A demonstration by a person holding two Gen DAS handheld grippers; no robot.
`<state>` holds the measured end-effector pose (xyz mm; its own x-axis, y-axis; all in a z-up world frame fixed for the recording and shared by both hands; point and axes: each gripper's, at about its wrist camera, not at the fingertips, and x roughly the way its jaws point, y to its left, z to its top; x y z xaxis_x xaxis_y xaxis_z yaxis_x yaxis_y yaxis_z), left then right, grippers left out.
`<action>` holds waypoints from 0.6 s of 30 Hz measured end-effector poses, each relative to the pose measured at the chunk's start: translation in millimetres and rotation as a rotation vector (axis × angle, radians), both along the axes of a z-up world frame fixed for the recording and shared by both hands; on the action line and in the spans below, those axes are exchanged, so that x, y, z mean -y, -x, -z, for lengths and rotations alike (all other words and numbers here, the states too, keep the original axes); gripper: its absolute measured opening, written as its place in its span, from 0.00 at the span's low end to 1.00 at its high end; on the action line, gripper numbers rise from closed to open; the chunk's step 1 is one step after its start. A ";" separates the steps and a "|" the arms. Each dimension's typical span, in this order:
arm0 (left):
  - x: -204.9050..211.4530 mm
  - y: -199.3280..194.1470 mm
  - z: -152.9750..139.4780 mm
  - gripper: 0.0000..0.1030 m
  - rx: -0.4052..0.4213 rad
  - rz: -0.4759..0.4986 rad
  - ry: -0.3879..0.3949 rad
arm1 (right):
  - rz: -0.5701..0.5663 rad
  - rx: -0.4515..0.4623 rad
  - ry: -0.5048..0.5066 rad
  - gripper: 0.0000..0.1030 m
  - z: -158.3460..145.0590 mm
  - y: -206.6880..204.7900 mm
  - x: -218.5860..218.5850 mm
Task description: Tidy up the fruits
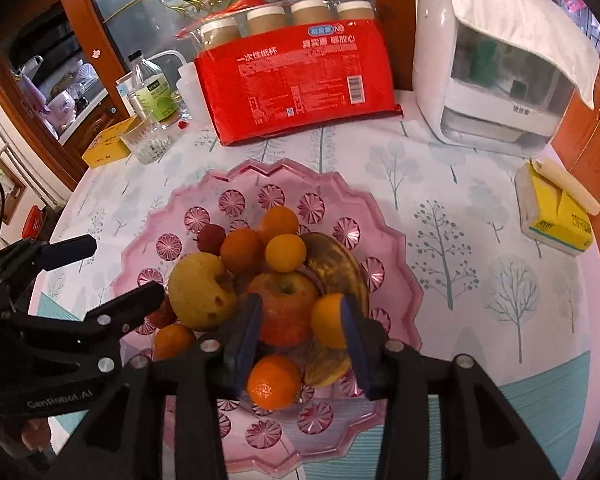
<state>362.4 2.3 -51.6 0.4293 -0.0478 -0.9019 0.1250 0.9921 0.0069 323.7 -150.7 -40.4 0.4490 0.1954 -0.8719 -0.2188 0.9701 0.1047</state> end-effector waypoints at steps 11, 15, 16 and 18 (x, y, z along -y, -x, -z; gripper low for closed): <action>0.2 19.5 -22.2 0.98 0.027 -0.007 -0.002 | 0.007 0.040 -0.020 0.44 -23.2 15.5 2.5; -1.4 32.7 -38.5 0.98 0.055 -0.016 0.015 | 0.008 0.057 -0.035 0.44 -35.0 25.0 2.6; -1.6 37.3 -43.0 0.98 0.065 -0.018 0.017 | 0.007 0.061 -0.035 0.44 -37.0 27.0 2.3; -1.5 45.5 -50.5 0.98 0.083 -0.024 0.018 | 0.005 0.071 -0.038 0.44 -42.9 33.0 2.5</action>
<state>317.0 3.8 -1.0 0.5036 -0.0526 -0.8623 0.1011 0.9949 -0.0016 290.7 -153.2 2.5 0.5101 0.2257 -0.8300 -0.2221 0.9668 0.1264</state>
